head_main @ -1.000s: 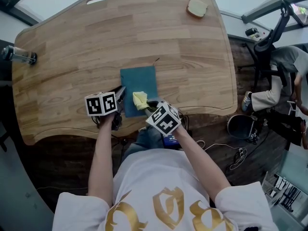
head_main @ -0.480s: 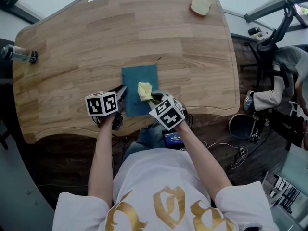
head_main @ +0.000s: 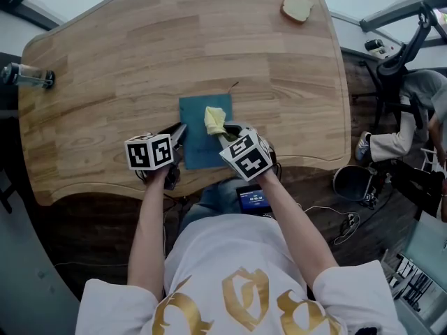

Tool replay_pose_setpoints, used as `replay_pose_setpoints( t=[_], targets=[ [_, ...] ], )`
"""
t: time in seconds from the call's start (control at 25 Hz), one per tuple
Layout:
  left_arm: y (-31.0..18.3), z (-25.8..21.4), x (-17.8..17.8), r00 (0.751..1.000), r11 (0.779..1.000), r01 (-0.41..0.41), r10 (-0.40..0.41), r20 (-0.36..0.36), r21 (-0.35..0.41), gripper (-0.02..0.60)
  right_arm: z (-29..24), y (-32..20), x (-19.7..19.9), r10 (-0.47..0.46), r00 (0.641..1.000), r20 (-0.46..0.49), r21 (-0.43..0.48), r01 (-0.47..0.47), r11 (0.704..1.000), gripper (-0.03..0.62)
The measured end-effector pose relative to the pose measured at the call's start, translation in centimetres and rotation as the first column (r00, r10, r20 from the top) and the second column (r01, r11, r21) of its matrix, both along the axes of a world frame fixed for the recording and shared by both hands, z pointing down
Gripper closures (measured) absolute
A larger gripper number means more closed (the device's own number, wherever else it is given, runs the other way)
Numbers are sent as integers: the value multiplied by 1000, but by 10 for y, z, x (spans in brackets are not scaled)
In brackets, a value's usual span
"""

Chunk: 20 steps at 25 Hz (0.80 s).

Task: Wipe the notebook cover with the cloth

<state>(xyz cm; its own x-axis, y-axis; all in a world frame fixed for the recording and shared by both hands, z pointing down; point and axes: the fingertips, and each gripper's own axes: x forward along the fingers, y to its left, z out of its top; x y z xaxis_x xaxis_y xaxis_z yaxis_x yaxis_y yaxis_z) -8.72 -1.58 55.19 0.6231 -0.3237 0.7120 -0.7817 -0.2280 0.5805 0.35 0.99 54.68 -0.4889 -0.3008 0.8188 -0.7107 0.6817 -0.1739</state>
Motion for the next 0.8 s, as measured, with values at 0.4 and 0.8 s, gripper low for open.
replay_pose_setpoints(
  t=[0.4, 0.8],
  targets=[
    [1, 1, -1, 1000, 1000, -2, 2, 1, -4, 525, -1, -17, 6, 28, 1000, 2, 13, -28, 1000, 553],
    [1, 1, 0, 1000, 1000, -1, 1, -4, -10, 525, 1, -40, 20, 83, 997, -8, 51, -82, 995, 553]
  ],
)
